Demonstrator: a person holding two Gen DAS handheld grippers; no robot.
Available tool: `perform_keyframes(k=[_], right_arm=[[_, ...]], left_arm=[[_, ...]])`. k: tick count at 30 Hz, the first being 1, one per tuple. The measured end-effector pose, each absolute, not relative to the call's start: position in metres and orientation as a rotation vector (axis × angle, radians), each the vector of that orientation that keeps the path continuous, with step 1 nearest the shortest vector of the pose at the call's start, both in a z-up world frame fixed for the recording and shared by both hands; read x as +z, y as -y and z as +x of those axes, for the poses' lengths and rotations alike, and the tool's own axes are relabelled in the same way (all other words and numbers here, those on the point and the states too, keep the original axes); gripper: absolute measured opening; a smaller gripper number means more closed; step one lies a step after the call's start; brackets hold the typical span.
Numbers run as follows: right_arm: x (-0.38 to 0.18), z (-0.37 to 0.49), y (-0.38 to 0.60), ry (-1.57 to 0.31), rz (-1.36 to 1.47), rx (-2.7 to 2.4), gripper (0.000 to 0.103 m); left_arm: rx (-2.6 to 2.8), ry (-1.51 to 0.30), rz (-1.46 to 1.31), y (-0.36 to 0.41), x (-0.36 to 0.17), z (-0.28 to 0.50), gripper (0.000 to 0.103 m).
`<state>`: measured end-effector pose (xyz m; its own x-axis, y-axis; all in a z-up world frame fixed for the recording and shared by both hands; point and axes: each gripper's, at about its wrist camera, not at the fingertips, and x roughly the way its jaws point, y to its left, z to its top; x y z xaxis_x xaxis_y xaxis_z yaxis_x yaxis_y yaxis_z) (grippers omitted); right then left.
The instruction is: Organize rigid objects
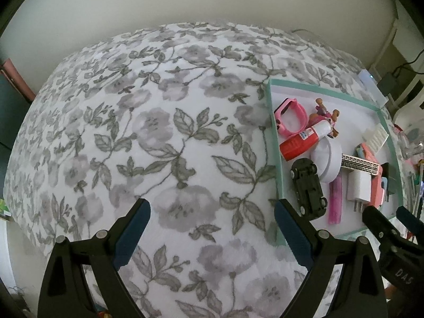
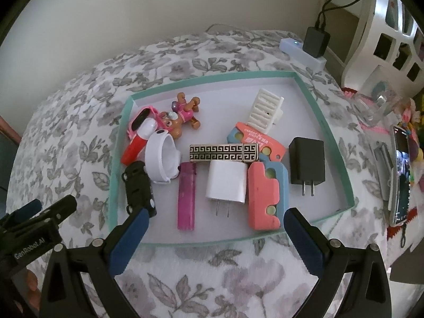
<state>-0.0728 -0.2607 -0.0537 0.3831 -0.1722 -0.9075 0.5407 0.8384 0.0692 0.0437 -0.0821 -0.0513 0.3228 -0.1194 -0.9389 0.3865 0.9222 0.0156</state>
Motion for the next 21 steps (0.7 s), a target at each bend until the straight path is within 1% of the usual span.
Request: perform_keyframes(k=[7,21], right_arm=[[-0.045,-0.08,0.251,-1.066,0.367,-0.46,0.103],[-0.04,-0.084,0.246,-1.052,0.357,-0.459,0.103]], left_arm=[[-0.348,-1.164,0.248,0.077,-0.04,0.035,0.095],[-0.345,-1.182,0.232,0.066,-0.039,0.029,0.095]])
